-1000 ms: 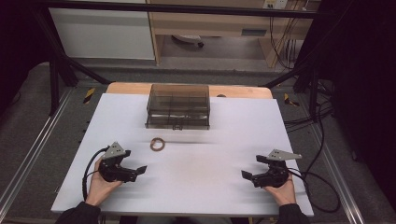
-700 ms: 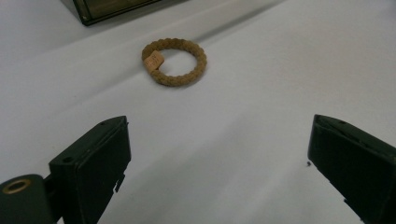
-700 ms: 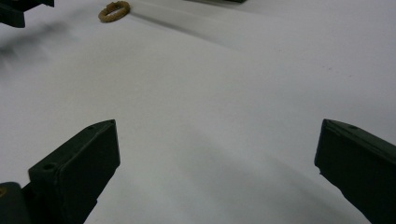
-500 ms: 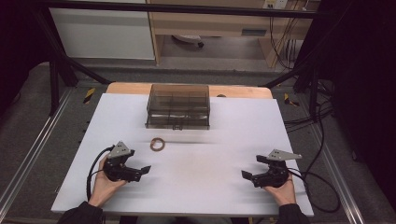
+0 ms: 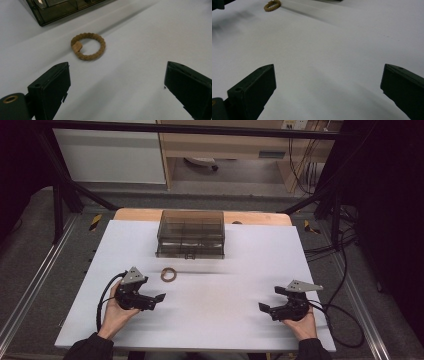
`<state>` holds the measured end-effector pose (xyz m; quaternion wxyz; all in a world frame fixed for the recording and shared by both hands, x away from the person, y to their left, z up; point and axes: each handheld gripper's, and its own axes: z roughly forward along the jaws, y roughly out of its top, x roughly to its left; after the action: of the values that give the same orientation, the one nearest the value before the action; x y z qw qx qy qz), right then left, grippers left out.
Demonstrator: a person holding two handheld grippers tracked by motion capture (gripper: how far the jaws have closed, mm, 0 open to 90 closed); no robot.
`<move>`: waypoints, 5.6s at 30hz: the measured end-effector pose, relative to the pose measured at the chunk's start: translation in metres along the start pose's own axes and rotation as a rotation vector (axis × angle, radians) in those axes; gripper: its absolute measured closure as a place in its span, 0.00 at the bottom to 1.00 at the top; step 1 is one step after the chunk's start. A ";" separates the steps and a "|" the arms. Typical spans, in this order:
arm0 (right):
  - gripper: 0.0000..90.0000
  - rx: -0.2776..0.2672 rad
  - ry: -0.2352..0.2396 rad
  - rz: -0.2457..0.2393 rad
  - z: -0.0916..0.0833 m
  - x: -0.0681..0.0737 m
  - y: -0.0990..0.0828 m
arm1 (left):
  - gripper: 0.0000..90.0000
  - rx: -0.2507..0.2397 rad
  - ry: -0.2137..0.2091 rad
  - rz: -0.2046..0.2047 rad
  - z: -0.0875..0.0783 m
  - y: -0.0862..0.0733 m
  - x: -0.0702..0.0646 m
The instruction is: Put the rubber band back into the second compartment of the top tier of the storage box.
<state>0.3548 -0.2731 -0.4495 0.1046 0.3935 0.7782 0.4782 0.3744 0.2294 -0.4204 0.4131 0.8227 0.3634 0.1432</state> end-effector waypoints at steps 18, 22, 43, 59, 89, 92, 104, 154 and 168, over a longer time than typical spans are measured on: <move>0.01 0.001 -0.002 -0.002 0.000 0.000 0.000 | 0.11 0.033 0.014 -0.012 0.025 0.021 -0.002; 0.01 0.002 -0.002 -0.003 0.000 0.000 0.000 | 0.13 0.037 0.018 -0.015 0.029 0.024 -0.002; 0.01 0.008 -0.003 -0.002 0.000 0.000 0.000 | 0.37 0.066 0.065 -0.046 0.056 0.032 0.001; 0.01 0.006 0.000 -0.002 0.001 -0.001 0.000 | 0.62 0.101 0.101 -0.041 0.069 0.033 0.003; 0.01 0.007 0.003 -0.003 0.001 -0.001 0.000 | 0.86 0.129 0.125 -0.041 0.080 0.029 0.004; 0.01 0.007 0.002 -0.002 0.001 -0.001 0.000 | 0.87 0.129 0.127 -0.042 0.081 0.029 0.004; 0.01 0.011 0.001 -0.002 0.002 -0.001 0.000 | 0.91 0.133 0.132 -0.039 0.080 0.029 0.003; 0.01 0.013 0.001 -0.002 0.002 -0.001 0.000 | 0.93 0.077 0.104 -0.056 0.054 0.035 -0.008; 0.01 0.013 0.002 0.001 0.002 -0.001 0.000 | 0.93 0.051 0.093 -0.054 0.045 0.039 -0.012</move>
<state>0.3561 -0.2724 -0.4506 0.1007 0.3941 0.7813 0.4734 0.4085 0.1798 -0.4171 0.3783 0.8155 0.4076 0.1606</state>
